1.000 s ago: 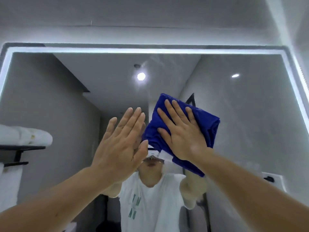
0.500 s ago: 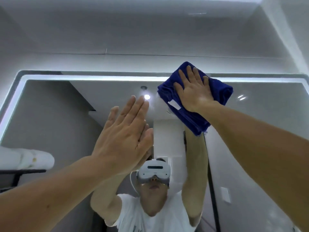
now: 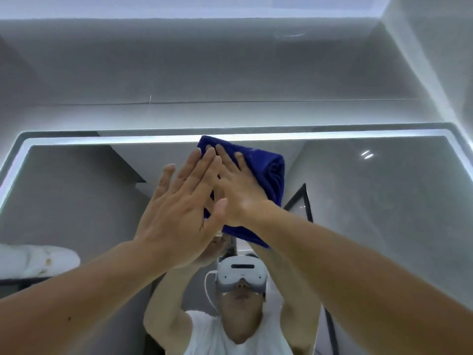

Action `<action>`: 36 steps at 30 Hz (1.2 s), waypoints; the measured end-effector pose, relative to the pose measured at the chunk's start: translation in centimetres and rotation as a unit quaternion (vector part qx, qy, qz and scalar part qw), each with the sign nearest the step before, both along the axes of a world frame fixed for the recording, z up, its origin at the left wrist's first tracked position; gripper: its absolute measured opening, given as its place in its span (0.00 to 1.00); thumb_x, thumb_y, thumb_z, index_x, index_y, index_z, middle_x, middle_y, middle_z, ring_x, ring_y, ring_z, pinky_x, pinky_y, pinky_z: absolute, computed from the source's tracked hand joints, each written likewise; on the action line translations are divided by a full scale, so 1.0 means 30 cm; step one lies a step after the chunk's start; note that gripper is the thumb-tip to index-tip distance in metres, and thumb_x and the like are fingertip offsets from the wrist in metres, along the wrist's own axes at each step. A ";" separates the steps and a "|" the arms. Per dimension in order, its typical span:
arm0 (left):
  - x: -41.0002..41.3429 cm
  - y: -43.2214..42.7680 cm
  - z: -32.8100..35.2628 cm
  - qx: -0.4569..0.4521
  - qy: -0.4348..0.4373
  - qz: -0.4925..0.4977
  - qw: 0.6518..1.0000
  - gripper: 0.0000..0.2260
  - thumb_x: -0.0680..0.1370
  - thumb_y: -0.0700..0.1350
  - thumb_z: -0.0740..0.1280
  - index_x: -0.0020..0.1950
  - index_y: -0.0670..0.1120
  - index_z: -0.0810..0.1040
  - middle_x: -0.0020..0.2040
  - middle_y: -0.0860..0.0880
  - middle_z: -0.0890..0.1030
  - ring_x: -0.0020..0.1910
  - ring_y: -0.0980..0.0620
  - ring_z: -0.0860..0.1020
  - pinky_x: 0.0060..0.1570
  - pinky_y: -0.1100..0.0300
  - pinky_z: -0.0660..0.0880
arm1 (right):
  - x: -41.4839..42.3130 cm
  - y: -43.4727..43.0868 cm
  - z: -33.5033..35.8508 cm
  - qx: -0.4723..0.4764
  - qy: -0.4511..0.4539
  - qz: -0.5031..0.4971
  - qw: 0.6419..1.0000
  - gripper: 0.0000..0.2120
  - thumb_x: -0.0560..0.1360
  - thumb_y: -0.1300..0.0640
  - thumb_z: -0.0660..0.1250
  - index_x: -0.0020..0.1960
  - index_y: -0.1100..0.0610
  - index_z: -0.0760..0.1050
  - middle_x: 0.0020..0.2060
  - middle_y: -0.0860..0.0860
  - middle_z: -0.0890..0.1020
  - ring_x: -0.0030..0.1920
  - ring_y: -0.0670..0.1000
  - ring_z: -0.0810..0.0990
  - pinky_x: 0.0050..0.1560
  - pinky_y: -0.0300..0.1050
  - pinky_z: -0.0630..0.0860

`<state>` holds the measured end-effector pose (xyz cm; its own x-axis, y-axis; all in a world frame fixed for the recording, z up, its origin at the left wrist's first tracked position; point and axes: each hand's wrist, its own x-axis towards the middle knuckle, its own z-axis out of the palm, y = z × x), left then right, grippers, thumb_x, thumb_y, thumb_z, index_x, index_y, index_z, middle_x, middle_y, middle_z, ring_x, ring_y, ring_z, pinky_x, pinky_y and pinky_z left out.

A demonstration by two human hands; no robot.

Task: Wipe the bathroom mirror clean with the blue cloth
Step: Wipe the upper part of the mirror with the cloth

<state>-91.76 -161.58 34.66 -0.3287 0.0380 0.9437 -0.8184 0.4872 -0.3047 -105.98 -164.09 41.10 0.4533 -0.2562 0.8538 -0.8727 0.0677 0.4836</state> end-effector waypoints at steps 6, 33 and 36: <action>-0.021 0.009 0.034 0.020 0.005 -0.008 1.000 0.31 0.76 0.63 0.34 0.77 0.54 0.34 0.79 0.58 0.35 0.75 0.63 0.31 0.77 0.54 0.35 | -0.216 0.055 -0.315 0.059 0.090 0.007 0.994 0.30 0.81 0.39 0.43 0.79 0.49 0.43 0.79 0.48 0.42 0.77 0.48 0.35 0.74 0.54 0.35; 0.032 -0.030 -0.070 0.024 0.012 -0.038 0.999 0.30 0.77 0.60 0.37 0.78 0.52 0.39 0.79 0.57 0.39 0.76 0.62 0.34 0.77 0.53 0.36 | -0.283 0.105 -0.656 0.058 0.059 -0.056 0.995 0.34 0.78 0.34 0.52 0.78 0.49 0.56 0.78 0.50 0.55 0.77 0.53 0.54 0.71 0.57 0.52; 0.028 -0.045 -0.103 0.036 0.017 -0.044 0.998 0.30 0.78 0.60 0.38 0.78 0.51 0.40 0.80 0.56 0.40 0.77 0.61 0.35 0.77 0.51 0.38 | -0.344 0.131 -0.741 0.083 0.073 -0.071 0.991 0.37 0.75 0.32 0.55 0.79 0.47 0.54 0.78 0.50 0.55 0.78 0.53 0.53 0.70 0.57 0.53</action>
<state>-90.92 -162.94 31.57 -0.2957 -0.0024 0.9553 -0.7807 0.5769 -0.2402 -116.31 -160.15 18.88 0.5179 -0.4580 0.7225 -0.7805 0.0927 0.6183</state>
